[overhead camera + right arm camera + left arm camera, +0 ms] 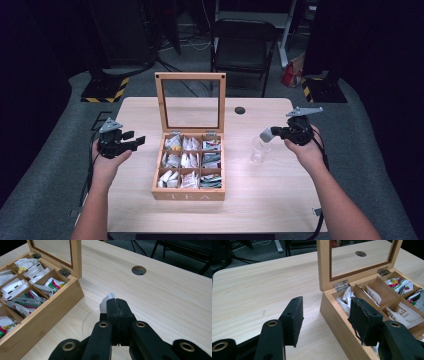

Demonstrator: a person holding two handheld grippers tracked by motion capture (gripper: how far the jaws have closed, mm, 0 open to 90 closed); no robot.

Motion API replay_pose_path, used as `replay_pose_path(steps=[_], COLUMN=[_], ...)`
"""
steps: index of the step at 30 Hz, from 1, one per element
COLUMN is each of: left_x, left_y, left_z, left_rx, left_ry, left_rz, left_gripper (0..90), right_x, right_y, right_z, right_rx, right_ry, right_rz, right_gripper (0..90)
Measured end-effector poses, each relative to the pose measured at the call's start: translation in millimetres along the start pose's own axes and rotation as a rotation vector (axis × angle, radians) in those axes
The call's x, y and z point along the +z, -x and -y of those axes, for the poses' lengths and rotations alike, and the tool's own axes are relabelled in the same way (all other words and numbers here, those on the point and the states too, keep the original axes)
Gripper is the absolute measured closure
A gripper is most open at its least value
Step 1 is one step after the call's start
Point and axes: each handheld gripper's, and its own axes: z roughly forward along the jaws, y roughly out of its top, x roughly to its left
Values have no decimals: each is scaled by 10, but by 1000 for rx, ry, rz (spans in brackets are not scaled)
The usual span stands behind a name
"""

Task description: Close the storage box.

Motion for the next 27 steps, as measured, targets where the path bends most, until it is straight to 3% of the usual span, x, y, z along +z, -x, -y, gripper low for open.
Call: replay_pose_path(steps=[15,27], left_x=[-18,-34], left_y=[-19,-33], left_z=[1,3], left_rx=[-4,-6], left_ry=[2,5], left_rz=[-2,0], left_gripper=[448,448], right_x=[301,461], right_y=[-34,-107], right_z=[225,265], right_rx=[17,-22], right_ry=[-62,-112], right_rz=[-11,-5], right_gripper=[900,871])
